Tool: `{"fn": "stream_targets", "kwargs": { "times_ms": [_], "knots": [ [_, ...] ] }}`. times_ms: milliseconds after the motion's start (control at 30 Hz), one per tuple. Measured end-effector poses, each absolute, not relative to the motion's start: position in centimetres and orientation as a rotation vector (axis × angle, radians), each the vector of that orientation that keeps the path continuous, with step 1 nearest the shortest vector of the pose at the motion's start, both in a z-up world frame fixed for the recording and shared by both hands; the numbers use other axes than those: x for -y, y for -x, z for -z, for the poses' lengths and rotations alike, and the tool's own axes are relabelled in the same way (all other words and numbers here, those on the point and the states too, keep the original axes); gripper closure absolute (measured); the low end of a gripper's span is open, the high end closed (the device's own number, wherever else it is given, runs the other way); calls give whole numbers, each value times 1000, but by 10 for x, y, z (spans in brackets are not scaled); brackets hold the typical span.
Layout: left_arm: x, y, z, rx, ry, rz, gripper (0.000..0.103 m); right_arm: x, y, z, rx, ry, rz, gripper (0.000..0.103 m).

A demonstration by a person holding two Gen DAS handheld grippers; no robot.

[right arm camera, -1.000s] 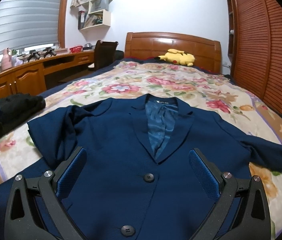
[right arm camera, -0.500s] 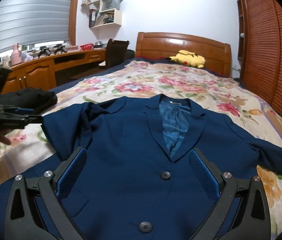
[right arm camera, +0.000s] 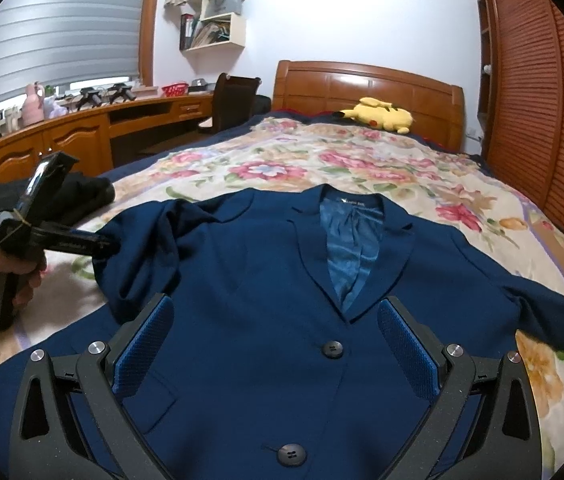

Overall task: Fold large clothes
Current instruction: 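Close the left gripper on the jacket side edge beside the folded sleeve, then fold the held side panel toward the jacket center with the left gripper, release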

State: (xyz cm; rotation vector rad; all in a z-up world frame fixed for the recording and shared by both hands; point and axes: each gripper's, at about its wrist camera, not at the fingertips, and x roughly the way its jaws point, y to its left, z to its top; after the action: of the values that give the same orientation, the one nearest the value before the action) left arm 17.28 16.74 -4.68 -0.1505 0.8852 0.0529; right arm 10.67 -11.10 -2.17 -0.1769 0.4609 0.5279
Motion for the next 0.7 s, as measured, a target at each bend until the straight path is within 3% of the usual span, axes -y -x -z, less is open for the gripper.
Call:
{"fn": "stream_targets", "kwargs": {
  "times_ms": [67, 200, 633, 700],
  "knots": [
    [-157, -174, 32, -853, 115, -43, 96, 115, -108, 21, -458, 175, -524, 0],
    [-137, -172, -3, -776, 79, -28, 97, 126, -112, 20, -457, 164, -513, 0],
    [-24, -183, -56, -686, -65, 128, 97, 180, -132, 14, -474, 110, -419, 0],
    [-12, -182, -54, -689, -87, 127, 92, 184, -133, 15, -474, 112, -410, 0]
  ]
}}
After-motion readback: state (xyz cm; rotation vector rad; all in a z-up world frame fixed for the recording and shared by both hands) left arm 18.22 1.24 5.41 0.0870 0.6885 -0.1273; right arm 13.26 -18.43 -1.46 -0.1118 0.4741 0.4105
